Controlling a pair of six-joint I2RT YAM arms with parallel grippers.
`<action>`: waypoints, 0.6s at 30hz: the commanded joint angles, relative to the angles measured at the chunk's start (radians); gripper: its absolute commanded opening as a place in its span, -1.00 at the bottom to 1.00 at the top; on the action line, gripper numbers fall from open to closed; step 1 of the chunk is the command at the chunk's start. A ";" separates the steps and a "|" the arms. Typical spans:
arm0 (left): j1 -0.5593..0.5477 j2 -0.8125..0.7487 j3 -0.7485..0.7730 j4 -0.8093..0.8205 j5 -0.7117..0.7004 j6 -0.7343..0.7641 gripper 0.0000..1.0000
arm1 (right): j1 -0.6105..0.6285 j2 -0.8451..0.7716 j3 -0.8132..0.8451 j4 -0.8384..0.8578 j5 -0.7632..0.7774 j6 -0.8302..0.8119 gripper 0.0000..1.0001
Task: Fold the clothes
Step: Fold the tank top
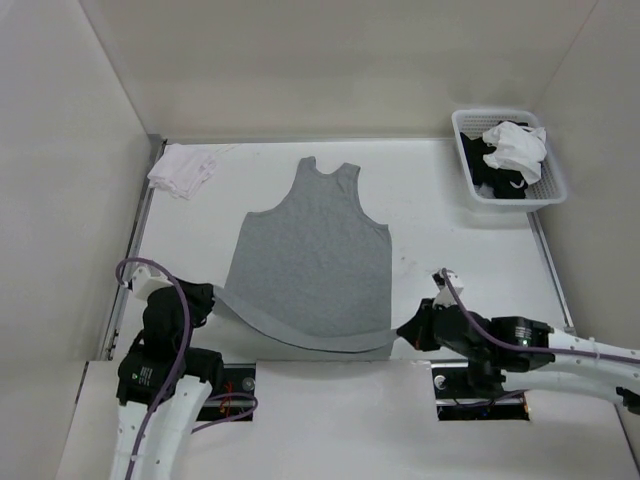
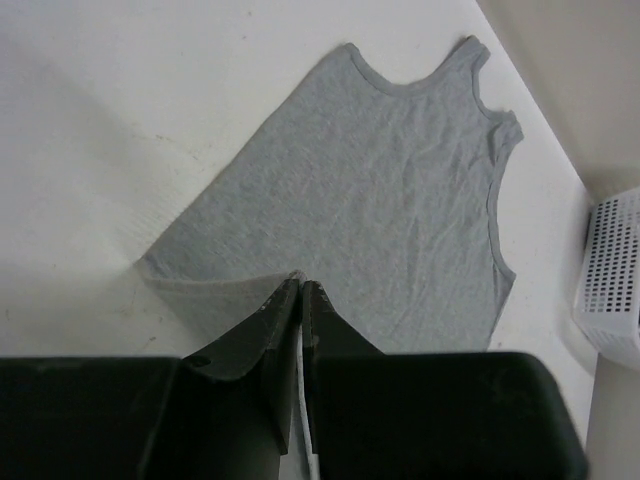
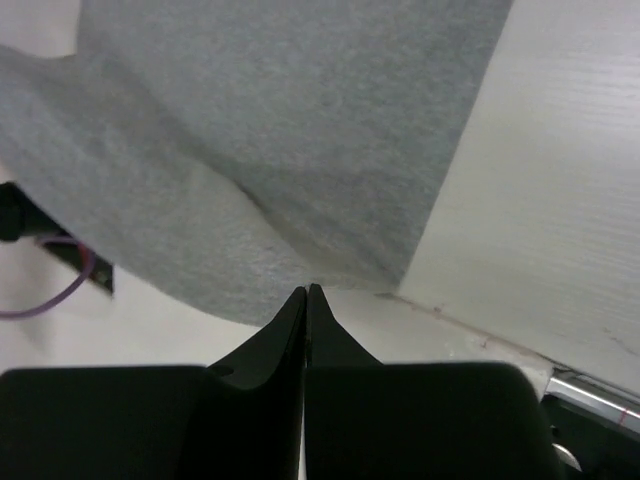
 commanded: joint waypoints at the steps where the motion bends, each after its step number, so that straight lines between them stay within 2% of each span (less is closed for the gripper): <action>1: 0.000 0.068 0.023 0.060 -0.017 -0.006 -0.92 | -0.062 0.092 0.104 0.044 0.131 -0.020 -1.00; 4: -0.003 0.206 0.017 0.279 -0.031 0.006 -0.93 | -0.304 0.175 0.146 0.208 0.039 -0.220 -1.00; 6: 0.009 0.347 0.035 0.466 -0.046 0.021 -0.93 | -0.505 0.250 0.170 0.357 -0.085 -0.346 -1.00; 8: 0.020 0.511 0.067 0.638 -0.060 0.023 -0.93 | -0.703 0.345 0.198 0.495 -0.221 -0.408 -1.00; 10: 0.031 0.675 0.122 0.765 -0.068 0.017 -0.93 | -0.844 0.448 0.239 0.593 -0.333 -0.428 -1.00; 15: 0.062 1.065 0.313 0.966 -0.086 0.018 -0.94 | -1.053 0.762 0.409 0.771 -0.447 -0.453 -1.00; 18: 0.080 1.257 0.460 1.017 -0.088 0.026 -0.94 | -1.116 0.936 0.538 0.814 -0.483 -0.457 -1.00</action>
